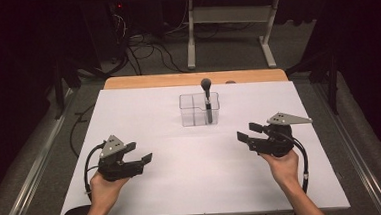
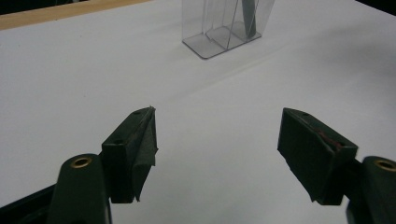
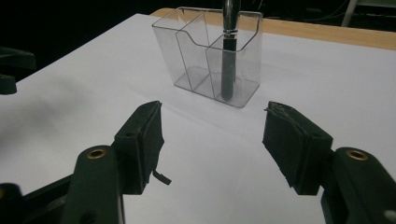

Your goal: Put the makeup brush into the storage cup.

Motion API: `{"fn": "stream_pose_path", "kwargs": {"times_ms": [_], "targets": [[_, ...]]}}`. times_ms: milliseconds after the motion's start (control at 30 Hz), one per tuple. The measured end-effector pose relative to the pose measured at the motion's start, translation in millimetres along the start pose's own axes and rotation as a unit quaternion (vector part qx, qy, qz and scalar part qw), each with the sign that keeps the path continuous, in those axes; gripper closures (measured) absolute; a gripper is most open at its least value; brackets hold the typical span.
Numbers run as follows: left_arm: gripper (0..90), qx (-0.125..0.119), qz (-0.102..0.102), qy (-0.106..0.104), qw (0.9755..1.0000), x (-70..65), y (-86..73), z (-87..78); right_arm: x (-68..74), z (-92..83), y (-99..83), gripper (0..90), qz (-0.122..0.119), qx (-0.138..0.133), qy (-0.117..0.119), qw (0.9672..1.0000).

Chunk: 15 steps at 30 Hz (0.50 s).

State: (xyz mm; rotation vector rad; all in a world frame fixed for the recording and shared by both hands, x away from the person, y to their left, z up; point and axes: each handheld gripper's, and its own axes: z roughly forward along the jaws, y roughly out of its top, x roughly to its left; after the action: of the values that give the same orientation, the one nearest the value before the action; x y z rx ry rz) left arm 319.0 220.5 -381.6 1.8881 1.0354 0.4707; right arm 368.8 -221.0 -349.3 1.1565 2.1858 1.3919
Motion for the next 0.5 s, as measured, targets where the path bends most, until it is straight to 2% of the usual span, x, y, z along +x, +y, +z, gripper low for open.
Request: {"fn": "stream_pose_path", "kwargs": {"times_ms": [500], "targets": [[28.4, -0.002, -0.001, 0.002, 1.0000, -0.1, 0.0, -0.2, 1.1, -0.2, -11.6, 39.9, 0.003, 0.005, 0.004, 1.0000]]}}
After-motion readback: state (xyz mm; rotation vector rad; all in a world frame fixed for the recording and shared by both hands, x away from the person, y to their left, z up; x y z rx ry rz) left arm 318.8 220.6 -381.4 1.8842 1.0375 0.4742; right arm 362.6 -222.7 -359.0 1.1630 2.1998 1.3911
